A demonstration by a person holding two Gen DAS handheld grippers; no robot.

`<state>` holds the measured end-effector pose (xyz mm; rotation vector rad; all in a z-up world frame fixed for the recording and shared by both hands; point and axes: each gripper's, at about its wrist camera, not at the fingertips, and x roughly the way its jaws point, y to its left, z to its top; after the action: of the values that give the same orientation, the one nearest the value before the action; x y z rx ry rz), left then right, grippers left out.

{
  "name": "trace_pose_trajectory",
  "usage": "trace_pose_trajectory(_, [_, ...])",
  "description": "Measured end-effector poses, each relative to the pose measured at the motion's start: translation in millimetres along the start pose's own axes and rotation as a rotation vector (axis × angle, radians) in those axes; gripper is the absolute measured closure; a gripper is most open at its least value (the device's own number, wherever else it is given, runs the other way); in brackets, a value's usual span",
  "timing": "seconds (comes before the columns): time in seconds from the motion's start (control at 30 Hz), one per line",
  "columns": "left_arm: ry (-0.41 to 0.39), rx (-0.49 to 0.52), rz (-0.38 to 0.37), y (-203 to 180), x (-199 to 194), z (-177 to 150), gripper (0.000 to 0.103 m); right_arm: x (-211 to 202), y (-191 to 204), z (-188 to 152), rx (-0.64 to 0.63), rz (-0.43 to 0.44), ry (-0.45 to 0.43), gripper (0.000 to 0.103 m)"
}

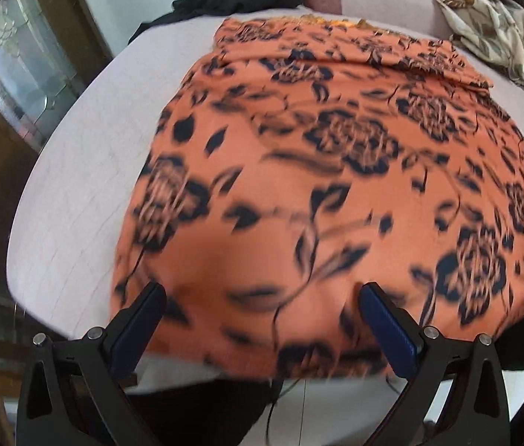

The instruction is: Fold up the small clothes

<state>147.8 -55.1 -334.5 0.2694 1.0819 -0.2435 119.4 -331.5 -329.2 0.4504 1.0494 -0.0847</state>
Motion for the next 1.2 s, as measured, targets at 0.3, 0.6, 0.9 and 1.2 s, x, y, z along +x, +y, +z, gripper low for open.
trace_pose_trajectory(0.3, [-0.126,-0.091,0.050,45,-66,8,0.000,-30,-19,-5,0.086,0.058,0.002,0.036])
trace_pose_trajectory(0.6, [-0.105,-0.322,0.109,132,-77,-1,0.000,-53,-89,-7,0.351,0.111,-0.096,0.036])
trace_pose_trajectory(0.9, [-0.002,-0.451,-0.052,142,-37,-2,0.000,-45,-103,-6,0.451,0.195,-0.089,0.036])
trace_pose_trajectory(1.2, [0.091,-0.513,-0.197,131,-3,-10,0.029,-37,-103,-5,0.476,0.209,-0.085,0.036])
